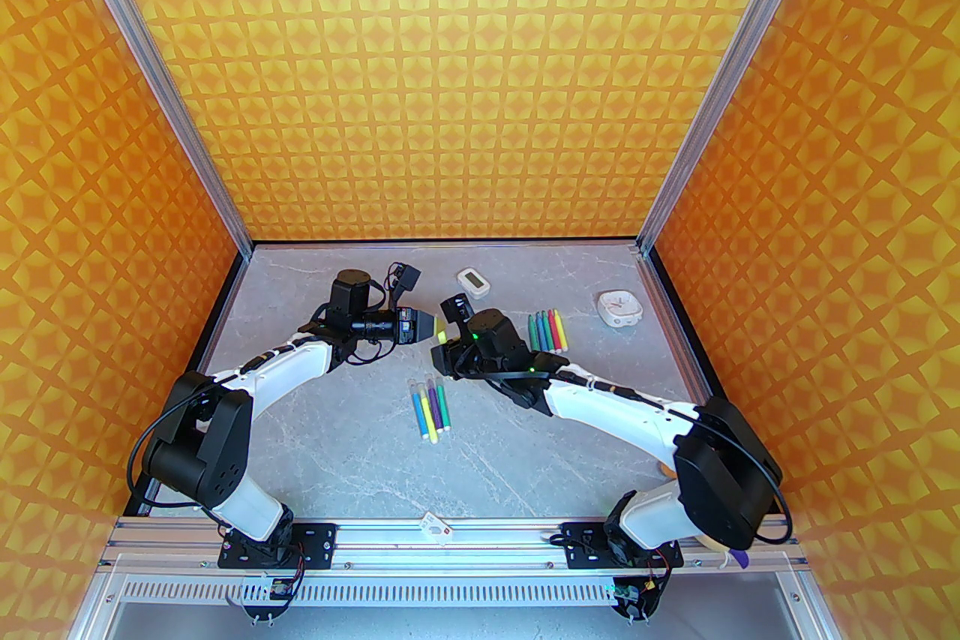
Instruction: Open the pen caps
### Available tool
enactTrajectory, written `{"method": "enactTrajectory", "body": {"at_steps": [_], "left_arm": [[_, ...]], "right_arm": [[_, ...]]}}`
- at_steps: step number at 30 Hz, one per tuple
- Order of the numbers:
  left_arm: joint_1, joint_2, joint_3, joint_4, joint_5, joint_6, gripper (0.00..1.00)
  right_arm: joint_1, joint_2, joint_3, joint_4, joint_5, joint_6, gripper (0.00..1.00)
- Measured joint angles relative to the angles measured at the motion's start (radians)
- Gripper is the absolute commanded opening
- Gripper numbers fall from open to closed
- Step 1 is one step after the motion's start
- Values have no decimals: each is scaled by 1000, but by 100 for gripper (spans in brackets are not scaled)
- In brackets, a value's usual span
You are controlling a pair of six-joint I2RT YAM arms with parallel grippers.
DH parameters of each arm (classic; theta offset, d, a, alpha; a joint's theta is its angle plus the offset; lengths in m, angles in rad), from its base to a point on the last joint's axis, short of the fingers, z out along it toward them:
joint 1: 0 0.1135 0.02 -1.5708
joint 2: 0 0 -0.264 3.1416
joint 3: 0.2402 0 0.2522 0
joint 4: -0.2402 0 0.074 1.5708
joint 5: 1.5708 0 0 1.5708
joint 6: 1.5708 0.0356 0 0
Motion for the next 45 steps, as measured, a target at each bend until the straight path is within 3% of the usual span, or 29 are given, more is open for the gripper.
{"method": "enactTrajectory", "body": {"at_steps": [8, 19, 32, 37, 45], "left_arm": [[0, 0, 0, 43, -2, -37, 0], [-2, 0, 0, 36, -12, -82, 0], [55, -4, 49, 48, -131, -134, 0], [55, -4, 114, -110, -217, -49, 0], [55, -3, 183, -439, -439, 127, 0]], "right_arm": [[-11, 2, -22, 62, -29, 2, 0], [-21, -40, -117, 177, -60, 2, 0], [-21, -82, -234, 89, -94, -14, 0], [-30, -102, -234, 63, -32, -18, 0], [-145, -83, -177, -57, 60, -13, 0]]}}
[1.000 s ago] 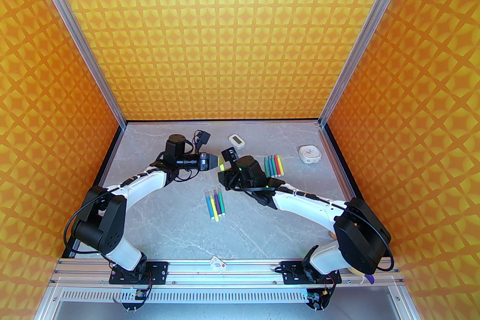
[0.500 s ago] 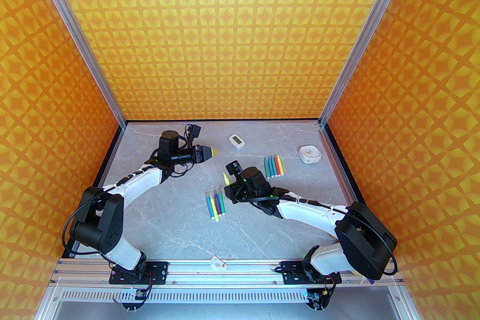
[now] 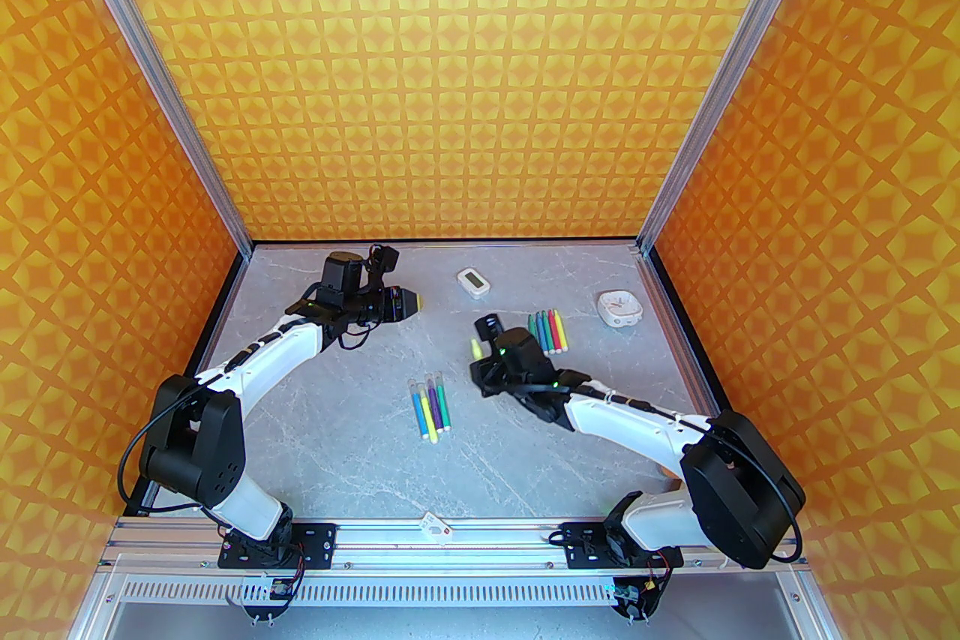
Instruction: Open the pen caps
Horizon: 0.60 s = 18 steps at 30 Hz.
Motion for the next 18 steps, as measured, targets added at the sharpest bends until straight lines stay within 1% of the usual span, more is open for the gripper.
{"method": "enactTrajectory", "body": {"at_steps": [3, 9, 13, 18], "left_arm": [[0, 10, 26, -109, -90, 48, 0], [0, 45, 47, -249, -253, 107, 0], [0, 65, 48, -312, -332, 127, 0], [0, 120, 57, -366, -395, 148, 0]], "right_arm": [[-38, 44, 77, -58, 33, 0, 0], [-120, 148, 208, -161, 87, 0, 0], [-153, 204, 265, -223, 134, -1, 0], [-155, 280, 358, -296, 202, -6, 0]]}}
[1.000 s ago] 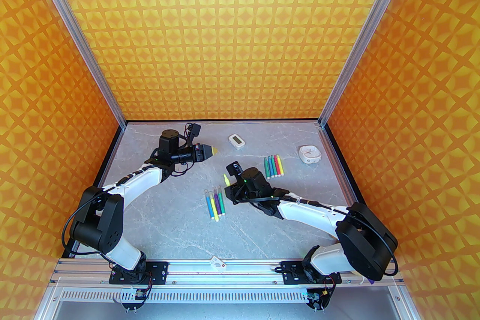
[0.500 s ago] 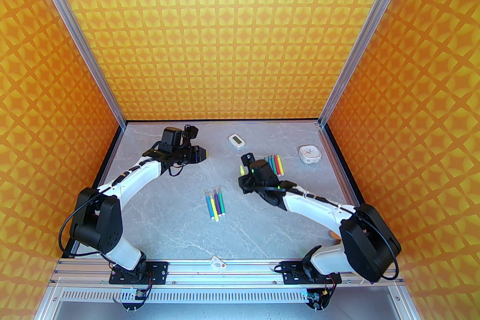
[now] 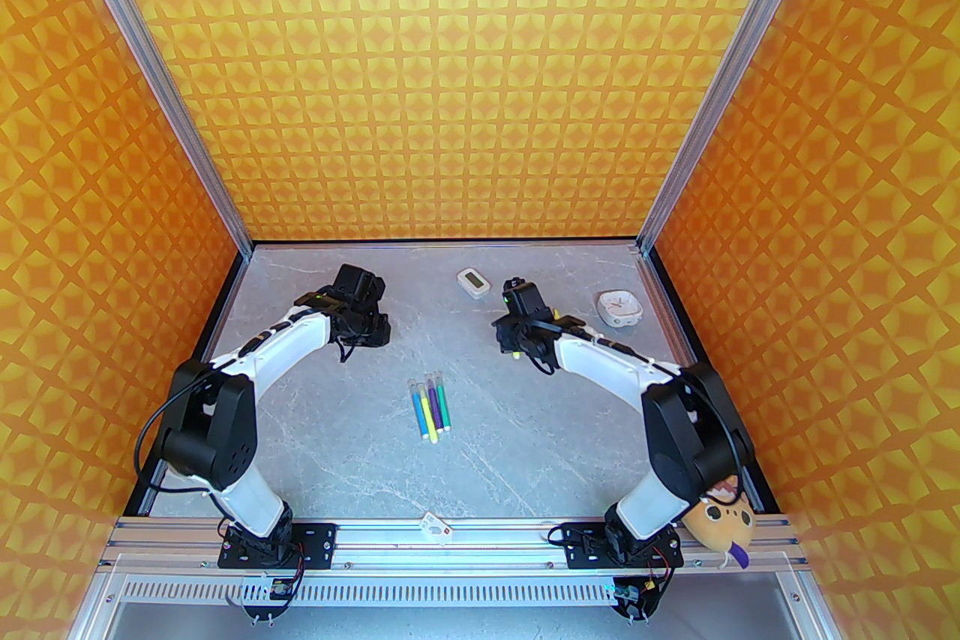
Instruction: Open the pen caps
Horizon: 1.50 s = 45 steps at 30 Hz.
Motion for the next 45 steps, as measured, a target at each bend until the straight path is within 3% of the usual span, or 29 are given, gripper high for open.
{"method": "enactTrajectory", "body": {"at_steps": [11, 32, 45], "left_arm": [[0, 97, 22, -59, -101, 24, 0], [0, 267, 196, -150, -287, 46, 2], [0, 284, 214, -182, -310, 56, 8]], "right_arm": [[0, 113, 86, -76, 83, -14, 0], [0, 116, 89, -82, 90, -14, 0], [0, 116, 89, -82, 90, -14, 0]]}}
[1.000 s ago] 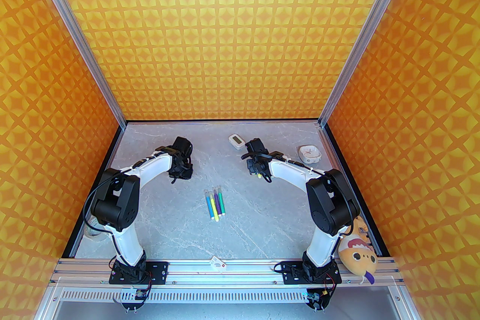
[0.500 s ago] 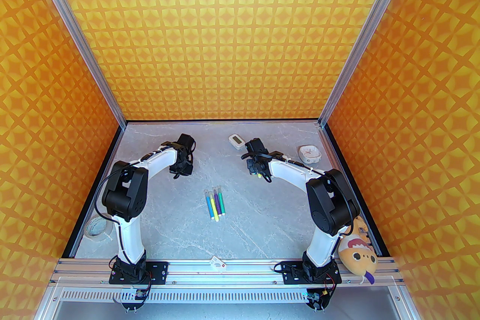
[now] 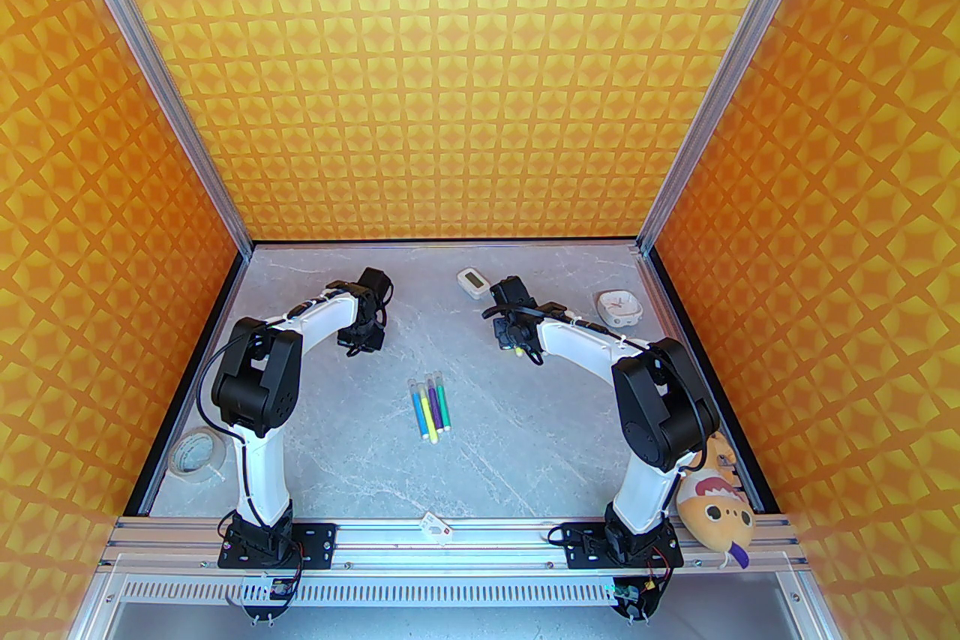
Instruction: Open the pen caps
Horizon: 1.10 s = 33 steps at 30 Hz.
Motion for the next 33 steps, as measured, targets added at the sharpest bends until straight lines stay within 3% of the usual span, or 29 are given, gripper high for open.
{"method": "enactTrajectory", "body": {"at_steps": [14, 33], "left_arm": [[-4, 26, 29, -18, -4, 13, 18], [-14, 38, 40, -29, -9, 13, 23]], "right_arm": [[0, 0, 0, 0, 0, 0, 0], [0, 0, 0, 0, 11, 0, 0]]}}
